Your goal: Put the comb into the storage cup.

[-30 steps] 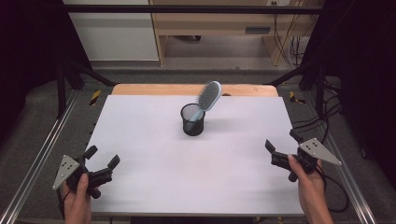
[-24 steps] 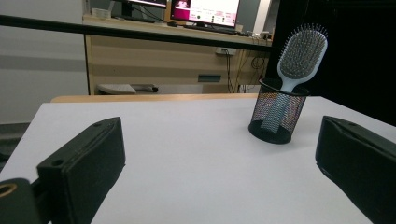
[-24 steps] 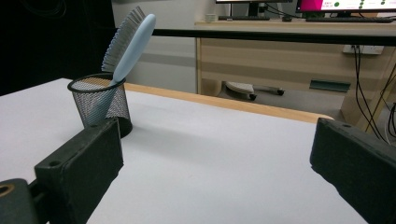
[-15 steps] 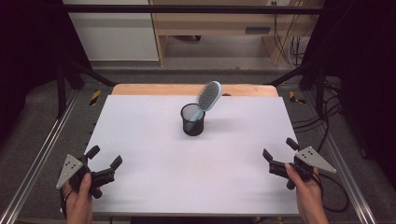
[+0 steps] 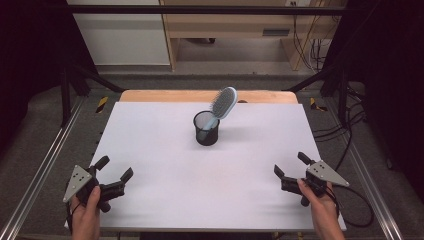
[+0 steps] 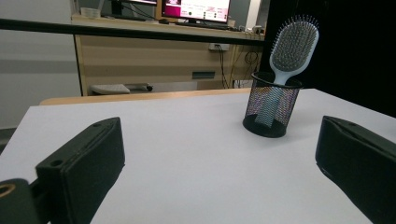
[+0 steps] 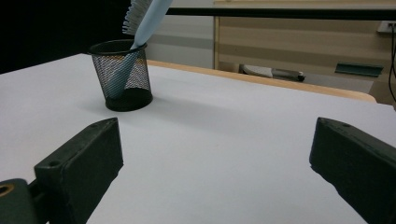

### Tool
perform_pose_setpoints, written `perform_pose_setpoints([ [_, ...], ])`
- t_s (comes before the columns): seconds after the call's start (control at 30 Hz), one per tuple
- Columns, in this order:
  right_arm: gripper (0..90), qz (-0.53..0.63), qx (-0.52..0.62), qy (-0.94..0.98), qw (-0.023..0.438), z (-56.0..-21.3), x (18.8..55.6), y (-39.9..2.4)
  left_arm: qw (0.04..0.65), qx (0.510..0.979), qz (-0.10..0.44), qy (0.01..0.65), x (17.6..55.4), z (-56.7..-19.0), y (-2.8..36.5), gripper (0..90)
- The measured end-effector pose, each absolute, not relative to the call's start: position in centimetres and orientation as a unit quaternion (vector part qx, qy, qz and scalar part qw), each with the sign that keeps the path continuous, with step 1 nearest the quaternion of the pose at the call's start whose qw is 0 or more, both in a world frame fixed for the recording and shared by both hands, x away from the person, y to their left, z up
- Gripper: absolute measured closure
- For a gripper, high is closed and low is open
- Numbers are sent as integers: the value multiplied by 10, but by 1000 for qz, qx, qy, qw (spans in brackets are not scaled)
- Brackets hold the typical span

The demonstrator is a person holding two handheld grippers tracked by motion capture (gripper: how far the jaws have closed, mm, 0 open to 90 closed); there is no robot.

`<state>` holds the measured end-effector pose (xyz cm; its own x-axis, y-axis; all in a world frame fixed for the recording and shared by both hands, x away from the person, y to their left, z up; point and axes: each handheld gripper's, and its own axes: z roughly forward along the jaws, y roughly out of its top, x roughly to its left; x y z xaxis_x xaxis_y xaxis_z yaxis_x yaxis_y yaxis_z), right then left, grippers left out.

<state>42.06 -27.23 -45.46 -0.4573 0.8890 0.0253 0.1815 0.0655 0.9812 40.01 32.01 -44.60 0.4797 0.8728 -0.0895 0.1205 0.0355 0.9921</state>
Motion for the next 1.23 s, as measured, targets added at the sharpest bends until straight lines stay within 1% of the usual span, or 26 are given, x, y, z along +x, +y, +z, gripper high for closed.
perform_pose_setpoints([
  [0.5, 29, 560, 389, 661, 315, -457, 421, -259, 595, 630, 311, 391, 401, -447, 315, 14],
  [0.77, 26, 561, 379, 667, 311, -461, 423, -251, 600, 620, 311, 398, 403, -447, 320, 14],
  [1.1, 26, 561, 359, 684, 298, -465, 421, -244, 602, 639, 299, 374, 403, -446, 306, 14],
  [1.23, 27, 563, 354, 685, 296, -465, 418, -243, 602, 640, 296, 375, 404, -447, 304, 14],
])
